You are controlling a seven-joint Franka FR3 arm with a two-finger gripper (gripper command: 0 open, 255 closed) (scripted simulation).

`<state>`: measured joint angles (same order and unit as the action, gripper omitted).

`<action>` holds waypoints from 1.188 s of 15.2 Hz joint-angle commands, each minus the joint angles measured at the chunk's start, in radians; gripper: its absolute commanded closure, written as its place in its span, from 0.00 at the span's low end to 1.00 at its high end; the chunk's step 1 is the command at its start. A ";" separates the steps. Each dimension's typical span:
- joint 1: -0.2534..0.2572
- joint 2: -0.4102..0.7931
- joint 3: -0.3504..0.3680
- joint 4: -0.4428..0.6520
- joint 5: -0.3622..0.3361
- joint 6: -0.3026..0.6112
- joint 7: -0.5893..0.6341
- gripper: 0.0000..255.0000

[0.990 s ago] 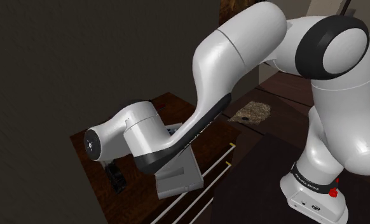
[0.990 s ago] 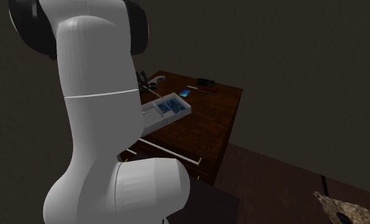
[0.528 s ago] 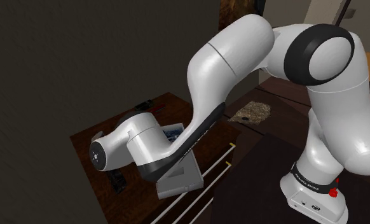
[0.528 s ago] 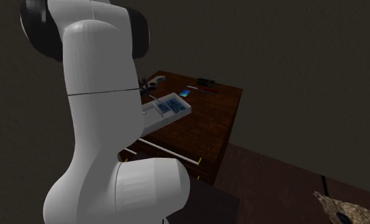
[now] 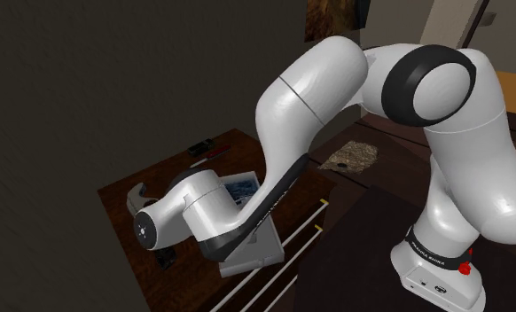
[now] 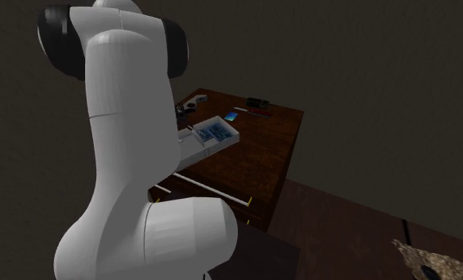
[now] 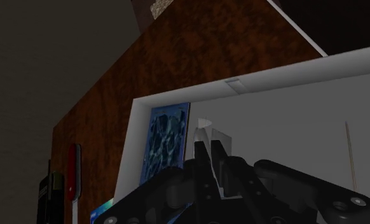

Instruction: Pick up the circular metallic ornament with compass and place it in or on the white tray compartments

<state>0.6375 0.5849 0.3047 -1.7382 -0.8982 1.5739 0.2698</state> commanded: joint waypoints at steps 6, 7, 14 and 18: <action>0.001 0.006 -0.001 0.002 -0.001 0.003 0.003 1.00; 0.001 0.006 -0.001 0.002 -0.001 0.003 0.003 1.00; 0.015 0.010 0.006 0.028 0.008 -0.023 -0.003 0.00; 0.056 0.025 0.020 0.112 0.029 -0.098 -0.020 0.00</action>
<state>0.6869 0.6062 0.3234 -1.6447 -0.8726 1.4906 0.2557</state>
